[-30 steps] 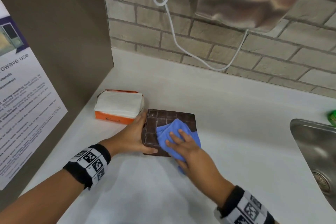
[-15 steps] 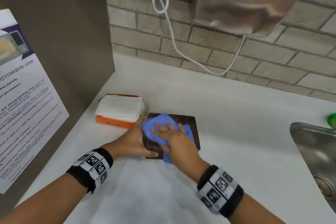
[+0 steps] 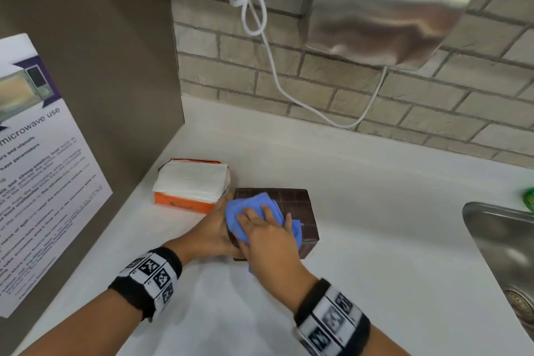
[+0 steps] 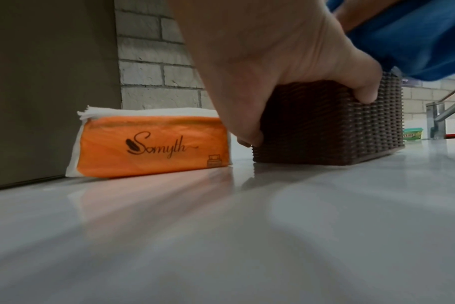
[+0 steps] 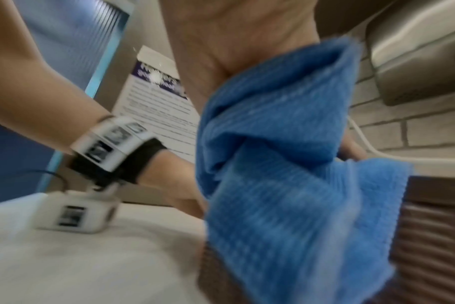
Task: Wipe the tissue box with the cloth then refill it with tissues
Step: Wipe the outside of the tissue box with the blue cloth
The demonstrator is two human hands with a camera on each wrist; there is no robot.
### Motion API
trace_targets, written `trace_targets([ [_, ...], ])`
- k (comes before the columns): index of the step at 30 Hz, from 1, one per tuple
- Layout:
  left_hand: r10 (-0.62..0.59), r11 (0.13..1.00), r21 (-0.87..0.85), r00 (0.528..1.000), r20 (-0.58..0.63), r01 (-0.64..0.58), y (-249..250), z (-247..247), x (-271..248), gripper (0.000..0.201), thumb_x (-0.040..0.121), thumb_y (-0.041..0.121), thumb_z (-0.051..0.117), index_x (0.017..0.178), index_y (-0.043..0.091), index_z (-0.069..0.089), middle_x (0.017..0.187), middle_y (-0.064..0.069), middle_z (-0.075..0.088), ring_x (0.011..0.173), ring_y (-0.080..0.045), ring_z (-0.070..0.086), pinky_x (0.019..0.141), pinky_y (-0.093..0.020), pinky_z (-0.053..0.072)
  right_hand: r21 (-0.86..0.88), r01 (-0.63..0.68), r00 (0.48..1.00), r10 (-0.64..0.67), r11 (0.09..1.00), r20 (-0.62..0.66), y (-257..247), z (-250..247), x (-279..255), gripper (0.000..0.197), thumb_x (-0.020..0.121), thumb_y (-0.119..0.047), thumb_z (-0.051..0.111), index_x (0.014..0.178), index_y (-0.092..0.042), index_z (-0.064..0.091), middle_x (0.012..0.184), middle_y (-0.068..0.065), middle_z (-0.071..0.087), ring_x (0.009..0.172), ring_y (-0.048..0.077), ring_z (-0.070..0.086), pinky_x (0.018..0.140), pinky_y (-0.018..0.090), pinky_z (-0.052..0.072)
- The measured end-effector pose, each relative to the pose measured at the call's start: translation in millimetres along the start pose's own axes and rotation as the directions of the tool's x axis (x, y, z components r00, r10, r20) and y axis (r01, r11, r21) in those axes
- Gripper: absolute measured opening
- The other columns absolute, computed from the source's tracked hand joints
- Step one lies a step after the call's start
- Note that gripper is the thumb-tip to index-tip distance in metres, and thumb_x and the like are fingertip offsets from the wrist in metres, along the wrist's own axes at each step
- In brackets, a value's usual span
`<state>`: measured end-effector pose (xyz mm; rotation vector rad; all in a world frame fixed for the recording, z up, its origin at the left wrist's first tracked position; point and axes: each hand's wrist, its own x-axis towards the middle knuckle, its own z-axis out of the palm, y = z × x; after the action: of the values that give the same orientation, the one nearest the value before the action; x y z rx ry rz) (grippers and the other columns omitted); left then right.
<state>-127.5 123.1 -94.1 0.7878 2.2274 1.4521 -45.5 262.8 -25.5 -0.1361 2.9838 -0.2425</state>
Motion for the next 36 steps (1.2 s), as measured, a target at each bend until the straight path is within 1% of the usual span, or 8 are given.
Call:
trace_targets([
  [3, 0.058, 0.998, 0.014, 0.998, -0.017, -0.058, 7.3, 2.9, 0.5, 0.112, 0.055, 0.030, 0.094, 0.145, 0.025, 0.029, 0.145, 0.008, 0.043, 0.136, -0.003, 0.041, 0.113, -0.023, 0.035, 0.065, -0.013, 1.000, 0.014, 0.998, -0.022, -4.0, -8.3, 25.0, 0.044, 0.098, -0.032, 0.043, 0.141, -0.026, 0.037, 0.151, -0.009, 0.030, 0.144, 0.024, 0.015, 0.110, 0.067, 0.009],
  [6, 0.064, 0.998, 0.006, 0.997, -0.047, -0.063, 6.0, 3.9, 1.8, 0.113, 0.054, 0.030, 0.095, 0.145, 0.025, 0.028, 0.141, 0.007, 0.046, 0.131, -0.004, 0.047, 0.111, -0.034, 0.041, 0.069, -0.046, 0.997, 0.050, 0.997, -0.055, 20.3, -11.8, 22.7, 0.041, 0.099, -0.037, 0.041, 0.139, -0.034, 0.039, 0.152, -0.016, 0.030, 0.145, 0.020, 0.017, 0.109, 0.068, 0.009],
  [12, 0.015, 0.995, 0.102, 0.999, -0.050, -0.009, 4.4, 3.0, 2.3, 0.132, 0.052, 0.042, 0.094, 0.153, 0.032, 0.010, 0.150, 0.013, 0.029, 0.138, 0.001, 0.032, 0.114, -0.020, 0.028, 0.171, -0.358, 0.927, 0.371, 0.918, -0.050, 103.2, -32.7, 6.5, 0.039, 0.101, -0.039, 0.033, 0.139, -0.035, 0.040, 0.142, -0.005, 0.049, 0.145, 0.024, 0.022, 0.109, 0.063, 0.017],
  [16, -0.008, 0.991, 0.136, 0.999, -0.050, 0.015, 1.5, 3.8, 2.9, 0.133, 0.053, 0.040, 0.093, 0.153, 0.030, 0.005, 0.149, 0.013, 0.022, 0.139, -0.001, 0.025, 0.111, -0.016, 0.022, 0.322, -0.226, 0.963, 0.261, 0.919, -0.067, 83.0, -24.0, 16.1, 0.050, 0.095, -0.056, 0.030, 0.133, -0.030, 0.051, 0.151, -0.008, 0.037, 0.140, 0.032, 0.029, 0.106, 0.067, 0.023],
  [26, 0.030, 0.995, 0.097, 1.000, 0.003, -0.030, -2.0, 0.6, 4.1, 0.126, 0.057, 0.033, 0.092, 0.150, 0.032, 0.006, 0.152, 0.012, 0.022, 0.137, 0.010, 0.029, 0.109, -0.011, 0.032, 0.071, 0.000, 0.998, 0.004, 0.997, -0.058, 6.7, -15.4, 50.8, 0.040, 0.100, -0.045, 0.032, 0.136, -0.033, 0.044, 0.153, -0.012, 0.033, 0.145, 0.033, 0.013, 0.109, 0.070, 0.006],
  [31, -0.017, 1.000, 0.007, 1.000, 0.026, 0.016, -6.7, 0.6, 4.6, 0.105, 0.057, 0.023, 0.093, 0.143, 0.017, 0.033, 0.139, -0.001, 0.050, 0.130, -0.008, 0.049, 0.109, -0.032, 0.043, 0.002, 0.020, 0.999, -0.020, 1.000, -0.044, 5.3, -1.6, 18.0, 0.042, 0.099, -0.039, 0.034, 0.140, -0.034, 0.038, 0.156, -0.015, 0.024, 0.147, 0.027, 0.006, 0.113, 0.063, -0.001],
  [34, -0.034, 0.999, -0.017, 0.999, 0.037, 0.035, -11.4, -2.0, 3.8, 0.116, 0.056, 0.022, 0.095, 0.146, 0.008, 0.022, 0.140, -0.008, 0.047, 0.123, -0.012, 0.051, 0.100, -0.014, 0.043, -0.027, 0.055, 0.994, -0.057, 0.998, -0.095, 6.3, 7.8, -18.7, 0.040, 0.090, -0.045, 0.036, 0.123, -0.038, 0.058, 0.140, -0.017, 0.051, 0.138, 0.027, 0.038, 0.110, 0.056, 0.012],
  [36, -0.049, 0.998, 0.028, 0.999, 0.025, 0.048, -8.8, -1.1, 4.1, 0.128, 0.051, 0.035, 0.095, 0.149, 0.014, 0.015, 0.143, -0.007, 0.042, 0.124, -0.009, 0.048, 0.100, -0.016, 0.043, -0.004, 0.026, 0.997, -0.026, 1.000, -0.069, 14.3, 9.5, -30.9, 0.040, 0.087, -0.049, 0.034, 0.113, -0.040, 0.064, 0.132, -0.015, 0.059, 0.130, 0.024, 0.050, 0.109, 0.054, 0.022],
])
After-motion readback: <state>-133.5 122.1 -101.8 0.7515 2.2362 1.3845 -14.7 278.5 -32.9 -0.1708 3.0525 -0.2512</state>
